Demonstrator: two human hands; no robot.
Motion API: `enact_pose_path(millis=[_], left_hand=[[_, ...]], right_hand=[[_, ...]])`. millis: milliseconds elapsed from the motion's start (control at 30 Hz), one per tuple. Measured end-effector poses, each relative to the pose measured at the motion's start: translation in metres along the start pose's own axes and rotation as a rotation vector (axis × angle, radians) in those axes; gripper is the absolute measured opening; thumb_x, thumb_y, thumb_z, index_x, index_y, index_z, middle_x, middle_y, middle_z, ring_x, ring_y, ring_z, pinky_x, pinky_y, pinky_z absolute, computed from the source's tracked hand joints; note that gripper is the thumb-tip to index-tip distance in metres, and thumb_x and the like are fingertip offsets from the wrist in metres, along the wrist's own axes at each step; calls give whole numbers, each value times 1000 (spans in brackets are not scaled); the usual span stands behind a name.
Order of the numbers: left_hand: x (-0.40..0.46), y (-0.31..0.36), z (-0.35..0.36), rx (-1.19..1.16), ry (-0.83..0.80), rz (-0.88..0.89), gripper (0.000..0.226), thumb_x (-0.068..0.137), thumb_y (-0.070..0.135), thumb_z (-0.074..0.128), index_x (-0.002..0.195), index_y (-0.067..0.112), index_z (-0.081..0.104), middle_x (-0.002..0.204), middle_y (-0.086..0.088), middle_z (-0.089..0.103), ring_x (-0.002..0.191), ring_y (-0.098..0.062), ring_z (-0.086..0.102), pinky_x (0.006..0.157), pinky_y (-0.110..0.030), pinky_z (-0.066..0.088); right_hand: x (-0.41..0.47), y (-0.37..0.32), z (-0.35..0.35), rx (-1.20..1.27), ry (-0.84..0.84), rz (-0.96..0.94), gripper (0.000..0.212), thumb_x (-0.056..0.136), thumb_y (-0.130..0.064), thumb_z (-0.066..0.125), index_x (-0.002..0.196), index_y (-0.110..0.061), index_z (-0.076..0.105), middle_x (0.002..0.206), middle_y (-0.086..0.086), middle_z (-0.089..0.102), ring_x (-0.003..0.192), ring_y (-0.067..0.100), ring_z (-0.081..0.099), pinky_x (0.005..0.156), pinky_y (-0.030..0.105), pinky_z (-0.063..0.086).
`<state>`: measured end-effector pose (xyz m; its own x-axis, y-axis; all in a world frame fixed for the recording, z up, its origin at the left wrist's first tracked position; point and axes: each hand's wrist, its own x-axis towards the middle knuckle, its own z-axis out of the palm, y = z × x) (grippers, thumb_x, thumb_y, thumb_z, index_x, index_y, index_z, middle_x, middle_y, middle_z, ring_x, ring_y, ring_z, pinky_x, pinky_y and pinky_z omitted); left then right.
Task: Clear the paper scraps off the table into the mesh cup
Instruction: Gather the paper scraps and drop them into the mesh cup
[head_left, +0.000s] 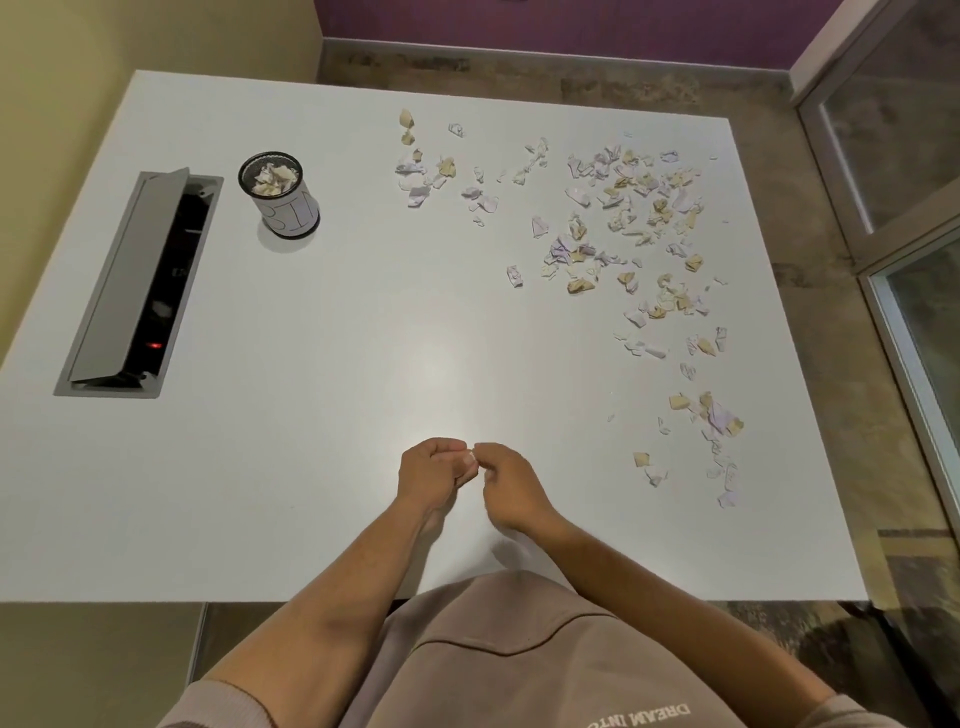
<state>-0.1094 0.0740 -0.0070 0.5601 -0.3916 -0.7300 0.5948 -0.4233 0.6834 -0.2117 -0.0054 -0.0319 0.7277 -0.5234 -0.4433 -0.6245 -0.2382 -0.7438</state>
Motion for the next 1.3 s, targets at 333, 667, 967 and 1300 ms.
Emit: enact_pose_path(millis=[333, 667, 967, 1300], left_hand=[[-8, 15, 10, 516, -79, 460, 11, 83, 5, 70, 84, 15, 72, 72, 6, 70, 60, -3, 62, 57, -13, 48], [-3, 4, -10, 399, -37, 547, 19, 91, 10, 64, 95, 25, 74, 94, 18, 73, 92, 0, 68, 83, -11, 50], [-3, -32, -9, 1128, -35, 651, 21, 88, 12, 63, 72, 10, 48, 74, 2, 51, 75, -20, 45, 61, -34, 43], [-2, -27, 14, 1405, -30, 666, 19, 88, -2, 48, 87, 7, 64, 88, -4, 56, 83, -18, 50, 63, -27, 37]], right_hand=[[-4, 5, -30, 1226, -125, 249, 28, 94, 0, 45, 111, 13, 63, 117, 22, 67, 116, 27, 62, 103, 35, 47], [-2, 16, -37, 1485, 82, 434, 16, 92, 2, 53, 101, 10, 65, 89, 19, 72, 89, 28, 72, 75, 30, 58], [-13, 27, -41, 1506, 105, 469, 19, 94, -1, 52, 100, 8, 68, 95, 20, 72, 93, 31, 71, 75, 34, 59], [-24, 31, -43, 1539, 104, 527, 35, 61, -11, 81, 89, 8, 74, 98, 20, 68, 96, 33, 70, 71, 34, 59]])
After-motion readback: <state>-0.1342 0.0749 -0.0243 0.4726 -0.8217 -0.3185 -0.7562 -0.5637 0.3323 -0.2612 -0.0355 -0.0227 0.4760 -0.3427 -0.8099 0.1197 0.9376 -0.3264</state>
